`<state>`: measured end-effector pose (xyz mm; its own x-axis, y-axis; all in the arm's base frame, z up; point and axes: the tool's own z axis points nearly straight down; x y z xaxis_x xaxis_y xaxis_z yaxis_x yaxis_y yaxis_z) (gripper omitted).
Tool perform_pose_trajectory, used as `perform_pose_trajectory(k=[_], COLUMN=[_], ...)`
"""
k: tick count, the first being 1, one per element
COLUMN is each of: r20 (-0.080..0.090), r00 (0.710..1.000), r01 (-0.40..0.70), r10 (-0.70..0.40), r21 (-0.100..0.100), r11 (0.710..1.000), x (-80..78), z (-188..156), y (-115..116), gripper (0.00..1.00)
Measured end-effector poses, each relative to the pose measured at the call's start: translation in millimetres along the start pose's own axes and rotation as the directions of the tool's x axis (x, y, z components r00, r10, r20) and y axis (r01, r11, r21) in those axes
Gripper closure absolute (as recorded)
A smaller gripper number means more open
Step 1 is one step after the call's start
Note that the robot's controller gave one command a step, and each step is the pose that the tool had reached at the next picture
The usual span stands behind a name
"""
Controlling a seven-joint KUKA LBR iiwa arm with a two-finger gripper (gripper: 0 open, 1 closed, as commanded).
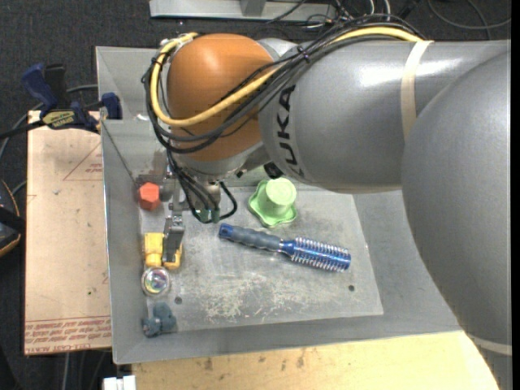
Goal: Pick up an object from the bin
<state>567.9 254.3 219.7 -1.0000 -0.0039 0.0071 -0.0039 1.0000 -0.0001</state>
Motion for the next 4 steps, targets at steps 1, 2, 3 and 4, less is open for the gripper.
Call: perform_pose_trajectory(k=[1, 2, 3, 4], r20=[0.033, 0.021, 0.006, 0.008], r00=[0.966, 0.888, 0.691, 0.731], r01=[0.258, 0.460, 0.723, 0.683], r10=[-0.258, -0.460, -0.723, -0.683], r21=[-0.004, 0.003, 0.007, 0.004], r11=[0.966, 0.888, 0.691, 0.731], x=[24.9, -19.5, 37.4, 8.9], z=[118, 126, 67, 102], y=[-41, 0, -85, -87], gripper=[0.00, 0.00, 0.00, 0.00])
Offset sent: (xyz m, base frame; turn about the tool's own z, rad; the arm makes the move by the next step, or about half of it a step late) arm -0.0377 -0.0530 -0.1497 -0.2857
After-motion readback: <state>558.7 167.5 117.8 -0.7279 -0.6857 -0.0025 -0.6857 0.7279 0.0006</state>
